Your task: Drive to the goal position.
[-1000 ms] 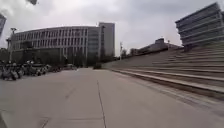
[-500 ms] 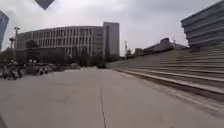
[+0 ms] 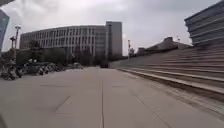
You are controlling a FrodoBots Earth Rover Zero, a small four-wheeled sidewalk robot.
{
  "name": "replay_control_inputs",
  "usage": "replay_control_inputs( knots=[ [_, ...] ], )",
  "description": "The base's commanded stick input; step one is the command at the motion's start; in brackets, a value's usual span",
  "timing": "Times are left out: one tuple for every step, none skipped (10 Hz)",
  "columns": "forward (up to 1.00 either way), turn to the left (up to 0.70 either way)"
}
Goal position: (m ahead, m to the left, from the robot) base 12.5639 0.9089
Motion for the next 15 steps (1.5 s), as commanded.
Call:
replay_control_inputs(
  knots=[
    [0.7, 0.01],
    [0.7, 0.01],
    [0.7, 0.01],
    [0.7, 0.02],
    [0.7, 0.01],
    [0.7, 0.01],
    [0.7, 0.01],
    [0.7, 0.01],
    [0.7, 0.02],
    [0.7, 0.08],
    [0.7, 0.13],
    [0.7, 0.15],
    [0.7, 0.15],
    [0.7, 0.15],
    [0.7, 0.15]
  ],
)
